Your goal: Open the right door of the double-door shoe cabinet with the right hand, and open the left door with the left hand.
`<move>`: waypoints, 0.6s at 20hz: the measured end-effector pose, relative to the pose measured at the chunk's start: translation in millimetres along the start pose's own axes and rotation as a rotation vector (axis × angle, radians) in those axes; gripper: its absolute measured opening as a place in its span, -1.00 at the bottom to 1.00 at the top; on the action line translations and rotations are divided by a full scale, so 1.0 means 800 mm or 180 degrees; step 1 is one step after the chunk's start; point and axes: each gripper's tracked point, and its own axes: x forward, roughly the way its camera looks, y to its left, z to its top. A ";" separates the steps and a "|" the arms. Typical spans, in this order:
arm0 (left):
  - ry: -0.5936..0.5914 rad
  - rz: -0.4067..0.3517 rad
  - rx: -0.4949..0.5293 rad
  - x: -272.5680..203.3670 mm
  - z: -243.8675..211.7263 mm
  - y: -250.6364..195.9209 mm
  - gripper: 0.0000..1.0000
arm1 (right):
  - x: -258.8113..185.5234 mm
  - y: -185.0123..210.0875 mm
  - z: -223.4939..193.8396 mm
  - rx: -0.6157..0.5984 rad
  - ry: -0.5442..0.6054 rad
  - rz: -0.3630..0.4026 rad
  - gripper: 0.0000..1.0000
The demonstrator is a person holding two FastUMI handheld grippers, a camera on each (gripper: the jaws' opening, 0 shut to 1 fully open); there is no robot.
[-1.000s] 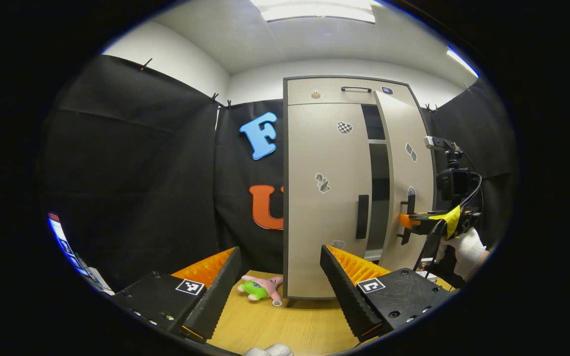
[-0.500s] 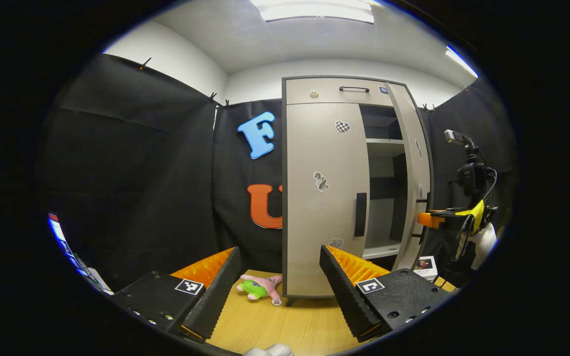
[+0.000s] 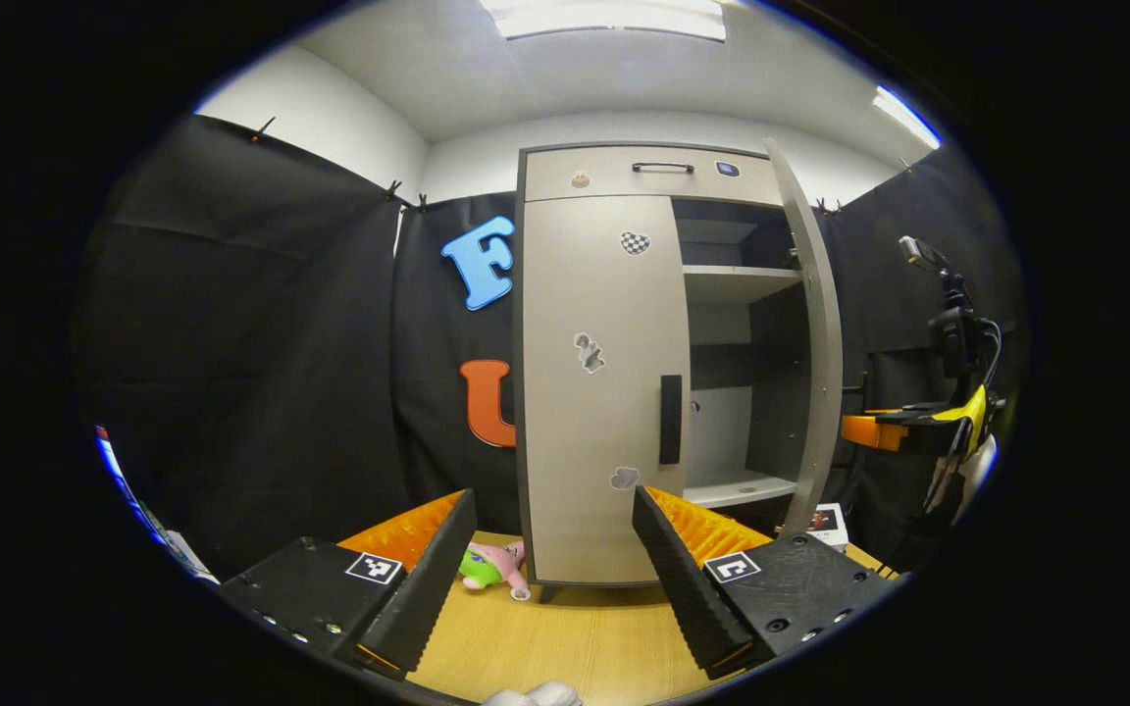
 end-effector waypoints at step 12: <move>-0.0015 -0.0005 -0.0007 -0.022 0.011 -0.085 0.92 | -0.019 -0.118 0.001 -0.0082 0.0009 -0.0099 -0.93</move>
